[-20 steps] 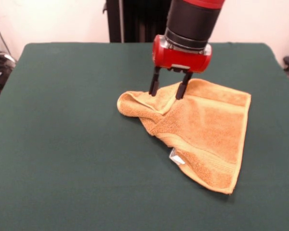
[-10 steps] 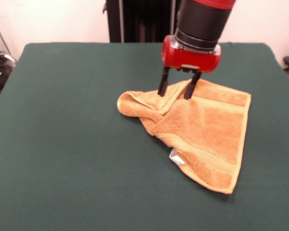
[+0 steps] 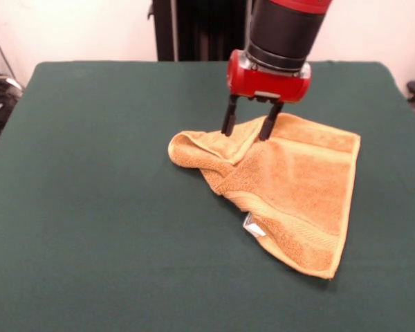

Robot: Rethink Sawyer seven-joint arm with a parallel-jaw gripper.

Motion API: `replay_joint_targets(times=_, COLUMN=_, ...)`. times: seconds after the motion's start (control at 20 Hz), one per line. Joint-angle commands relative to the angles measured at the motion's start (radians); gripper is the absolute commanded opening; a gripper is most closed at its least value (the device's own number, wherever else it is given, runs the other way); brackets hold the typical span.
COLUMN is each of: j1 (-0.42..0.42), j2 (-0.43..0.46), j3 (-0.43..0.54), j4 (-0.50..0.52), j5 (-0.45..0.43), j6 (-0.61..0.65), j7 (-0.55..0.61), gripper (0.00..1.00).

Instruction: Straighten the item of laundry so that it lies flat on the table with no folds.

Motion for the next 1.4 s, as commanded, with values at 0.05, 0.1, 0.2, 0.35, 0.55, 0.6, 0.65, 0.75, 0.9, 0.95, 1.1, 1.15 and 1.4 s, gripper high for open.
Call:
replay_joint_targets(times=0.05, j1=0.001, j2=0.032, j3=0.126, j4=0.108, j5=0.043, j6=-0.050, j7=0.277, gripper=1.00)
replay_joint_targets(times=0.1, j1=0.002, j2=0.032, j3=0.124, j4=0.110, j5=0.042, j6=-0.051, j7=0.277, gripper=1.00)
replay_joint_targets(times=0.2, j1=0.007, j2=0.028, j3=0.120, j4=0.116, j5=0.048, j6=-0.055, j7=0.287, gripper=1.00)
replay_joint_targets(times=0.35, j1=0.007, j2=0.027, j3=0.125, j4=0.124, j5=0.050, j6=-0.065, j7=0.288, gripper=1.00)
replay_joint_targets(times=0.55, j1=0.021, j2=0.033, j3=0.103, j4=0.116, j5=0.043, j6=-0.052, j7=0.286, gripper=1.00)
replay_joint_targets(times=0.6, j1=0.023, j2=0.035, j3=0.100, j4=0.114, j5=0.041, j6=-0.049, j7=0.284, gripper=1.00)
replay_joint_targets(times=0.65, j1=0.024, j2=0.037, j3=0.098, j4=0.109, j5=0.040, j6=-0.043, j7=0.282, gripper=1.00)
replay_joint_targets(times=0.75, j1=0.030, j2=0.041, j3=0.092, j4=0.099, j5=0.036, j6=-0.030, j7=0.277, gripper=1.00)
replay_joint_targets(times=0.9, j1=0.037, j2=0.044, j3=0.087, j4=0.095, j5=0.037, j6=-0.025, j7=0.282, gripper=1.00)
replay_joint_targets(times=0.95, j1=0.038, j2=0.045, j3=0.085, j4=0.092, j5=0.036, j6=-0.024, j7=0.282, gripper=1.00)
replay_joint_targets(times=1.1, j1=0.045, j2=0.052, j3=0.081, j4=0.089, j5=0.036, j6=-0.024, j7=0.284, gripper=1.00)
replay_joint_targets(times=1.15, j1=0.048, j2=0.055, j3=0.080, j4=0.087, j5=0.038, j6=-0.025, j7=0.288, gripper=1.00)
replay_joint_targets(times=1.4, j1=0.058, j2=0.063, j3=0.071, j4=0.075, j5=0.041, j6=-0.016, j7=0.293, gripper=1.00)
